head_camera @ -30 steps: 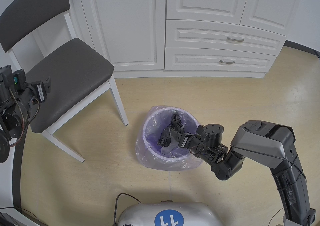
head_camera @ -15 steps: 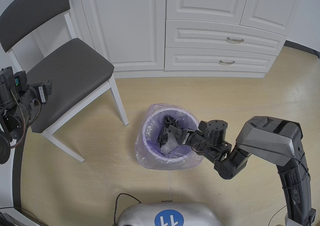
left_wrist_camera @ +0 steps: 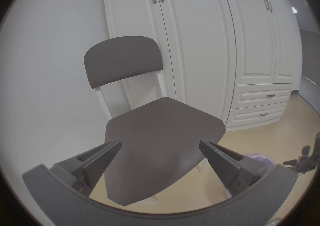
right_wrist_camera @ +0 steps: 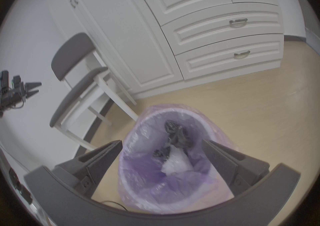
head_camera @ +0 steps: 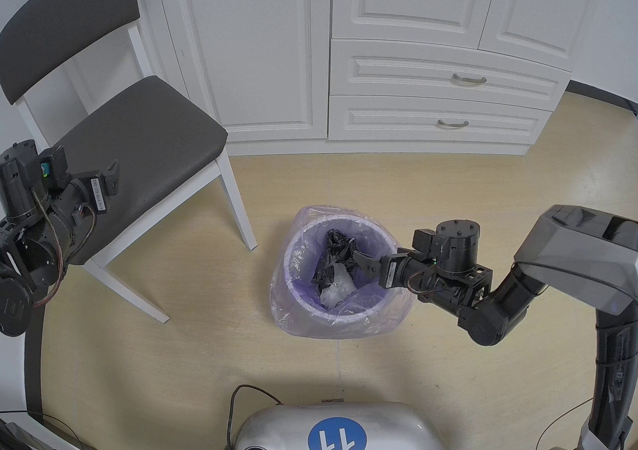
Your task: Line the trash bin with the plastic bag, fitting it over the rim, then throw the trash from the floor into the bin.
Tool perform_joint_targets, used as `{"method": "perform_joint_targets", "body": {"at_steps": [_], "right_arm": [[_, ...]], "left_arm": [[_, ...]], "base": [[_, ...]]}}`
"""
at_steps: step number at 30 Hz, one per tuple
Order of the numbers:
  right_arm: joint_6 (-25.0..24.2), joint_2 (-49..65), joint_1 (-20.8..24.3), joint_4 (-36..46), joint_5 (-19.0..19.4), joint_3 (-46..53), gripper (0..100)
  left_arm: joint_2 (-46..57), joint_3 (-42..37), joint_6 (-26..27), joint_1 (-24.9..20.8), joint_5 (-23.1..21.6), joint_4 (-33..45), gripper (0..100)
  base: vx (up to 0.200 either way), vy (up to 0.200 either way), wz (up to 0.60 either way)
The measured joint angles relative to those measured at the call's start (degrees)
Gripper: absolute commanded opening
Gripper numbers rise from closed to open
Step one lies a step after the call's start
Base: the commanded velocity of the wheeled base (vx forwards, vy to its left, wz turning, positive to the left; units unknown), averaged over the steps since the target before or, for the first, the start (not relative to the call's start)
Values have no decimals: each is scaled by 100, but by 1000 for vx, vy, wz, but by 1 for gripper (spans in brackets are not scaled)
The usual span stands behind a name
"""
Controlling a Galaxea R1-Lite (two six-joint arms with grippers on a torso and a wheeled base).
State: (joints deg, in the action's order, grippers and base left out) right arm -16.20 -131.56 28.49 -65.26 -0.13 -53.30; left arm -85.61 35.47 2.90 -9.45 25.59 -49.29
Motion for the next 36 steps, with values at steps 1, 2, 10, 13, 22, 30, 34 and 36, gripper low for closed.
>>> {"method": "perform_joint_targets", "body": {"at_steps": [1,2,10,13,22,30,34,36], "right_arm": [[72,113,-40,201,-5,51,100],[134,229,-84,433,-13,105,100],[739,1331,-510,1052,-101,835,100],[985,1799,-650,1098,-260,1342,100],[1174,3465,-945,1107,-864,2503,100],[951,5370,-1118,1147,-961,3213,100],[862,6400,-1143,1173,-974,3539,100],[830,6946,-1150,1202,-980,3704,100]], "left_arm": [[-16,-28,0,-30,0,-44,100],[-30,-67,-4,-68,-2,-83,100],[119,-563,-30,-513,-205,-452,100],[362,-791,-22,-647,-343,-488,100],[1796,-1261,-22,-802,-660,388,100],[3328,-1184,-22,-962,-723,1891,100],[4003,-1119,-22,-1045,-734,2386,100],[4336,-1097,-22,-1056,-741,2587,100]], "base": [[0,0,0],[0,0,0],[0,0,0],[0,0,0],[0,0,0],[0,0,0],[0,0,0],[0,0,0]]}}
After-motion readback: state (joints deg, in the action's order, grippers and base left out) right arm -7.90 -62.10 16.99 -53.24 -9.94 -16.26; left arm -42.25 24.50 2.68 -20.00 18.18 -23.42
